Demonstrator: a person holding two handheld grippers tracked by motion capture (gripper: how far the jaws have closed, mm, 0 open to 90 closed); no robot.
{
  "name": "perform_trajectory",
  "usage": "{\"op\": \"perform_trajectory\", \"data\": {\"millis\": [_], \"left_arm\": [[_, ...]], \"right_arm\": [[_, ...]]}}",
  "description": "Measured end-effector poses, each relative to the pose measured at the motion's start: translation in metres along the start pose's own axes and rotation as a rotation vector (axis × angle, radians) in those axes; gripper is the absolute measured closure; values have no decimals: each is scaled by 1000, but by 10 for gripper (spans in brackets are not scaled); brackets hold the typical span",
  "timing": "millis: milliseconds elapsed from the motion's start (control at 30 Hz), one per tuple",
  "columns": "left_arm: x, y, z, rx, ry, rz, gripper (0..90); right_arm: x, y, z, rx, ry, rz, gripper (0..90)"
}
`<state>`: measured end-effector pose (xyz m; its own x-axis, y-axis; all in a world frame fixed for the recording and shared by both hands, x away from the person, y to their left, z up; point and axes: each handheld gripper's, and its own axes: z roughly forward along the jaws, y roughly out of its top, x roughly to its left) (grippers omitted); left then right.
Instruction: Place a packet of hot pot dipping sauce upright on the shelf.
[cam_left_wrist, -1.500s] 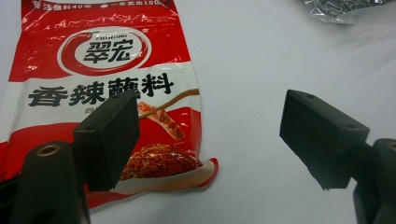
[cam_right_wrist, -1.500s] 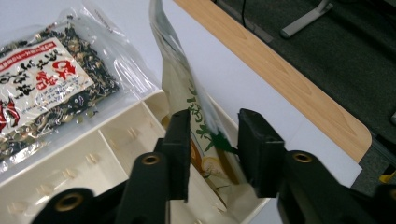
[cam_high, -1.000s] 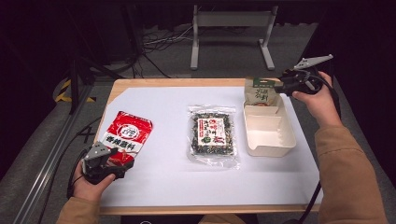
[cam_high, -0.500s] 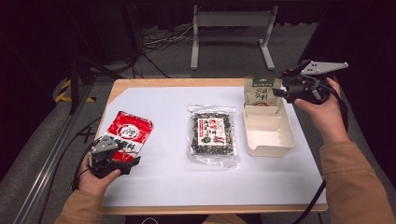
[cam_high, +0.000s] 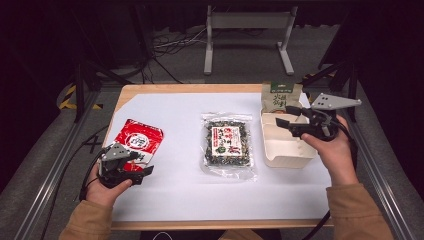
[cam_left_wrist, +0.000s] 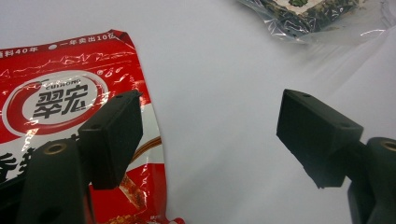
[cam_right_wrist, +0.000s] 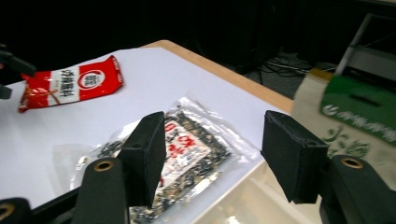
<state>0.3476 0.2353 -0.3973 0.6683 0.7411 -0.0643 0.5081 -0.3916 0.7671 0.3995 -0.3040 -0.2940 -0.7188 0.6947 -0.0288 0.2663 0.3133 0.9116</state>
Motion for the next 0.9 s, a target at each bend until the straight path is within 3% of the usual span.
{"op": "perform_trajectory", "data": {"millis": [133,167,400,467,633,733,900], "left_arm": [[0,1,-1,-7,7,7,235],[0,2,-1,-11,13,25,241],[1,6,-6,-44,-2,56,318],[2,9,-8,-44,-13,45,311],[2,12,-9,-82,-7,78,296],[2,18,-9,-61,-10,61,262],[8,24,-9,-67,-30,77,248]], "right_arm": [[12,-11,7,15,24,-6,393],[14,-13,8,16,31,-3,388],[27,-24,15,-1,58,13,380],[33,-27,20,25,66,1,381],[46,-36,28,54,87,7,368],[53,-44,35,74,107,1,375],[58,-48,38,80,114,-6,377]]}}
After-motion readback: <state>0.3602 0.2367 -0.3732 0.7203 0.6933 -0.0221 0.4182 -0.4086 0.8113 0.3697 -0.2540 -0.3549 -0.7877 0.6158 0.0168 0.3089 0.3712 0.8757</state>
